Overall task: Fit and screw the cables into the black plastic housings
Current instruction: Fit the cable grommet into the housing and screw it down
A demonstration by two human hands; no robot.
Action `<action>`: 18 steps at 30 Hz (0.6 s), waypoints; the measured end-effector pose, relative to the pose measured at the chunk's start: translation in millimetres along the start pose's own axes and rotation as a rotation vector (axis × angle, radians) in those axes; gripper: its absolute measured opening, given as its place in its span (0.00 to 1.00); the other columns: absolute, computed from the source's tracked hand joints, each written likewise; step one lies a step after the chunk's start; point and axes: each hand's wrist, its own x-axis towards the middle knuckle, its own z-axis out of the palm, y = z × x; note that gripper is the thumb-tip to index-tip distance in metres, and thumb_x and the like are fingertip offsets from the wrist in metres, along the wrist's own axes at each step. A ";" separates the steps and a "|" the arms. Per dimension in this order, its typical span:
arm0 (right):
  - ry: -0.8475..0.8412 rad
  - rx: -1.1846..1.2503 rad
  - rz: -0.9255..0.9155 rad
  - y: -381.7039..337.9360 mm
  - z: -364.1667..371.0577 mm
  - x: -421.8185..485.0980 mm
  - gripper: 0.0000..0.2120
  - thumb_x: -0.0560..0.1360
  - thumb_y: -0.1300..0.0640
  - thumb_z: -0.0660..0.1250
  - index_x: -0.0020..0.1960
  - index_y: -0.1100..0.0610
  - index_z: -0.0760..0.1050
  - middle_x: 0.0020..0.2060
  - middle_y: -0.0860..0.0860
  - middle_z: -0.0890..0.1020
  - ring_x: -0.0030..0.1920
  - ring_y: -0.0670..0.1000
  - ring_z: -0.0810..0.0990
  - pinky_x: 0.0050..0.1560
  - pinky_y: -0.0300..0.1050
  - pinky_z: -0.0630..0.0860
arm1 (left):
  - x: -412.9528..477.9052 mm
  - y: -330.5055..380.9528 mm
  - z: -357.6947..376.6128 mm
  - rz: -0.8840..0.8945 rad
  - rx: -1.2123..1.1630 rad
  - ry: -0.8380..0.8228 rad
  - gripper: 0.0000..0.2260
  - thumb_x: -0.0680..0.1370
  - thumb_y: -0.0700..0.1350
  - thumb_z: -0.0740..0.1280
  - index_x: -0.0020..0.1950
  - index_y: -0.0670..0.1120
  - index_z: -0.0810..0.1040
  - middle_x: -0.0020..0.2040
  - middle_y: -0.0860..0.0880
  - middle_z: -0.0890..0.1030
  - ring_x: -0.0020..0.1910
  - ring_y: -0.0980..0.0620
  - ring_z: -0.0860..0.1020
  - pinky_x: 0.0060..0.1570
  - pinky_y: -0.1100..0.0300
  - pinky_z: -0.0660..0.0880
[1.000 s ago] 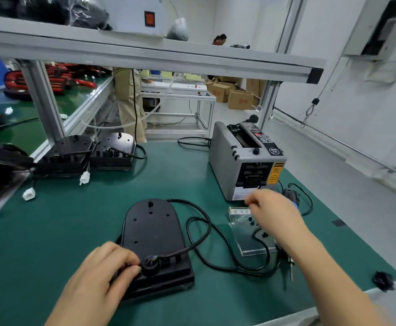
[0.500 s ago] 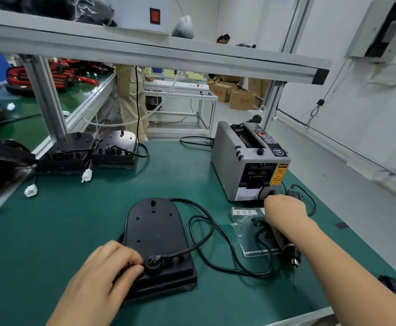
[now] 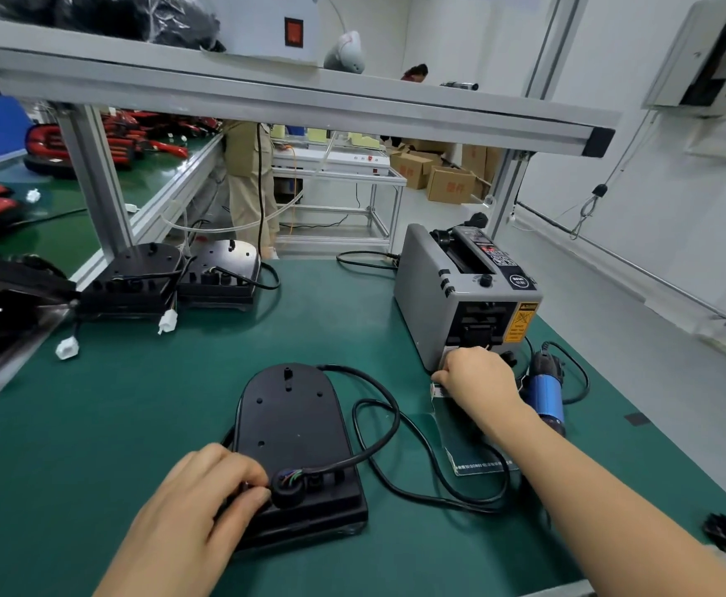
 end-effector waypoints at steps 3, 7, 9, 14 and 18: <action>-0.030 -0.047 0.027 -4.2 -2.2 3.3 0.11 0.76 0.50 0.66 0.51 0.58 0.78 0.45 0.55 0.81 0.48 0.58 0.80 0.39 0.44 0.69 | 0.5 0.2 -0.2 0.011 0.007 0.007 0.14 0.71 0.44 0.73 0.40 0.62 0.72 0.40 0.63 0.72 0.44 0.63 0.70 0.35 0.63 0.69; -0.079 -0.123 0.054 -13.9 -10.9 8.0 0.07 0.75 0.61 0.64 0.51 0.60 0.77 0.45 0.55 0.80 0.48 0.58 0.79 0.39 0.45 0.70 | 0.4 1.7 -1.3 0.020 -0.002 0.024 0.09 0.74 0.49 0.70 0.40 0.62 0.72 0.41 0.62 0.73 0.44 0.63 0.70 0.35 0.63 0.69; -0.102 -0.160 0.060 -17.5 -14.0 8.5 0.08 0.74 0.65 0.61 0.51 0.61 0.77 0.45 0.56 0.79 0.47 0.58 0.78 0.39 0.45 0.70 | 0.5 1.6 -1.3 0.011 -0.008 0.017 0.10 0.74 0.48 0.71 0.40 0.62 0.73 0.41 0.62 0.73 0.44 0.62 0.71 0.36 0.62 0.69; -0.197 -0.151 0.074 -19.4 -23.5 14.6 0.09 0.75 0.62 0.64 0.55 0.60 0.76 0.51 0.55 0.80 0.50 0.58 0.78 0.41 0.46 0.71 | 0.9 2.9 -2.3 0.004 -0.002 -0.007 0.13 0.72 0.44 0.73 0.39 0.61 0.73 0.40 0.61 0.73 0.44 0.62 0.70 0.36 0.62 0.69; -0.190 -0.145 0.073 -18.7 -23.1 13.7 0.10 0.75 0.61 0.65 0.56 0.60 0.76 0.51 0.55 0.80 0.49 0.58 0.78 0.41 0.46 0.71 | 0.7 3.1 -2.9 0.010 -0.011 -0.001 0.14 0.72 0.43 0.73 0.41 0.61 0.72 0.40 0.61 0.73 0.43 0.62 0.70 0.36 0.61 0.70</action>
